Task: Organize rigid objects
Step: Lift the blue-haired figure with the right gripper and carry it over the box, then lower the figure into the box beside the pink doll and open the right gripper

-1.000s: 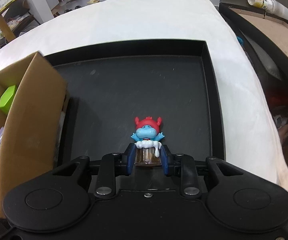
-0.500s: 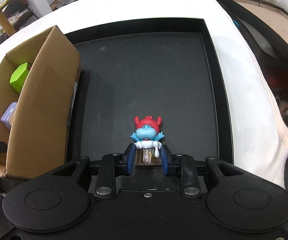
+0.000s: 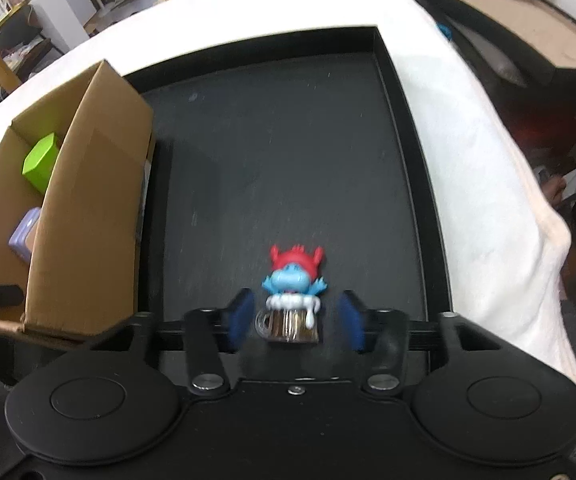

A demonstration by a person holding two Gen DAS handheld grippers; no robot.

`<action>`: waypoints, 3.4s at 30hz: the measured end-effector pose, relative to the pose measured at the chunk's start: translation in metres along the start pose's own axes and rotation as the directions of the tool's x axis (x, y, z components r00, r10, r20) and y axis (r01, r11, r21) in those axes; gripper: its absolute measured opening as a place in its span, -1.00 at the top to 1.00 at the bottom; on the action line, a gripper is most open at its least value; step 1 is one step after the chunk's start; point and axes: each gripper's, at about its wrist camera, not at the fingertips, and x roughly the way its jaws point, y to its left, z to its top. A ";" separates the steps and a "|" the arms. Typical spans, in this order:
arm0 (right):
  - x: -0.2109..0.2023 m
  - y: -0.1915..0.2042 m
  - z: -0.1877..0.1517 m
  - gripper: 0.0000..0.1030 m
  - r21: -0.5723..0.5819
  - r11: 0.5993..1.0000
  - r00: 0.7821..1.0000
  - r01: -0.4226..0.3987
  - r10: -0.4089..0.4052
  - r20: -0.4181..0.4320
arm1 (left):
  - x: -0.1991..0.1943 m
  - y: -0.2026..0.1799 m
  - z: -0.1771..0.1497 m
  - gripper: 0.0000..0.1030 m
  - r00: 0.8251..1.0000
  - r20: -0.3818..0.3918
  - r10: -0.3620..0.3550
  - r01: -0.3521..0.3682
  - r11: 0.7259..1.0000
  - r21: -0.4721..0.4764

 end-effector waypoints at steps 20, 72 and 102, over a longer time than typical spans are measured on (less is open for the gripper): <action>0.018 0.026 -0.002 0.08 -0.066 0.989 0.992 0.129 -0.129 0.006 | 0.001 0.001 0.001 0.65 1.000 -0.005 -0.008 0.008 1.000 -0.010; -0.078 0.125 0.076 0.25 -0.193 0.981 0.975 -0.024 0.066 0.214 | 0.000 0.005 -0.001 0.63 0.998 0.001 -0.058 0.058 0.998 -0.020; -0.001 0.187 0.084 0.24 -0.221 0.971 0.993 -0.090 0.104 0.053 | 0.001 0.012 0.004 0.60 0.996 -0.014 -0.091 0.091 0.995 -0.043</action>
